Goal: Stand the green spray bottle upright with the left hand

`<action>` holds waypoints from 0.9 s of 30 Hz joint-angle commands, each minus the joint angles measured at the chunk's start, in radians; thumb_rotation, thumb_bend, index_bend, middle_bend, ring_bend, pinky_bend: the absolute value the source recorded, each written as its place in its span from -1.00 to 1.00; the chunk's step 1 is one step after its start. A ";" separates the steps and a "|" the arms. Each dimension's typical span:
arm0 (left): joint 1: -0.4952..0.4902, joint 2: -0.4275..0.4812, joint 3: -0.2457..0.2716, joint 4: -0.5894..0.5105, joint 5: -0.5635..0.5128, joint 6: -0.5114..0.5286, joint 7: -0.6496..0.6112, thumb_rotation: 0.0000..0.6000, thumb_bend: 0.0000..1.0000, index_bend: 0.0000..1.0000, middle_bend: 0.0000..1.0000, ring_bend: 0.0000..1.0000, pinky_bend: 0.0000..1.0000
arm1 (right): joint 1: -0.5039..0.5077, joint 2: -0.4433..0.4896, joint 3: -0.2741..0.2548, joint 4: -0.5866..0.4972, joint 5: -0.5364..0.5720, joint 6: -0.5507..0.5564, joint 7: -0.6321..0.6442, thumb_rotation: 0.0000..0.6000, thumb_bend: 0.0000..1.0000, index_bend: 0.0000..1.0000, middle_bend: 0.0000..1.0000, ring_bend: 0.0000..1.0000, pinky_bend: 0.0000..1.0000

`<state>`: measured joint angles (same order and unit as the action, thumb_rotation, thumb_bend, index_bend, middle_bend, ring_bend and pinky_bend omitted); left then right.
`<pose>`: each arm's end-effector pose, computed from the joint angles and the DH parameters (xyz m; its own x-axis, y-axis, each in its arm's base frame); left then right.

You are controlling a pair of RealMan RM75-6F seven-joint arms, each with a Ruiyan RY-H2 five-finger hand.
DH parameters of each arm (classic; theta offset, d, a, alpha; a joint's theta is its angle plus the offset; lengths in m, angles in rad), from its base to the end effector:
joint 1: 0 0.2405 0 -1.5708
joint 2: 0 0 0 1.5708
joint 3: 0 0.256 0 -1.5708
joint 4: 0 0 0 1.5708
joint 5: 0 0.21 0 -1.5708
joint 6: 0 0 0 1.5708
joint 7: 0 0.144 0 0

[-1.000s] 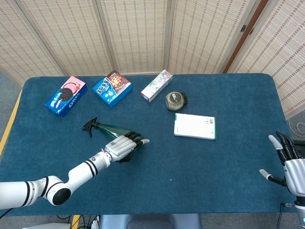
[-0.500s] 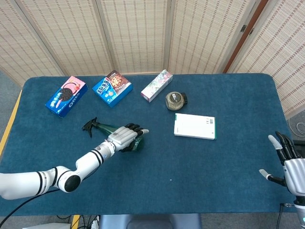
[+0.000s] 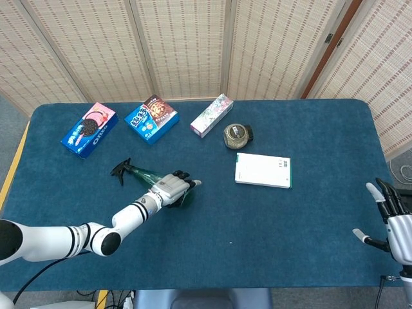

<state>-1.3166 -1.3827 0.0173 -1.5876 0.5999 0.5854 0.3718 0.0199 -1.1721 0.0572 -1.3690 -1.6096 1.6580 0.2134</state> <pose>-0.0558 0.3705 -0.0263 0.6364 0.5209 0.5689 0.7588 -0.5555 -0.3402 -0.3365 -0.1610 0.1817 0.3677 0.1411 0.9192 -0.9218 -0.0752 0.3803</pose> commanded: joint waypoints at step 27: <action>0.095 0.258 0.251 -0.436 0.143 0.275 0.237 1.00 1.00 -0.96 -0.44 -1.00 -1.00 | 0.007 -0.011 -0.004 -0.012 -0.013 -0.004 -0.021 1.00 -1.00 -1.00 -1.00 -1.00 -0.16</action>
<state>-1.2315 -1.1327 0.2582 -2.0169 0.7351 0.8536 0.6032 0.0266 -1.1830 0.0532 -1.3813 -1.6226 1.6543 0.1920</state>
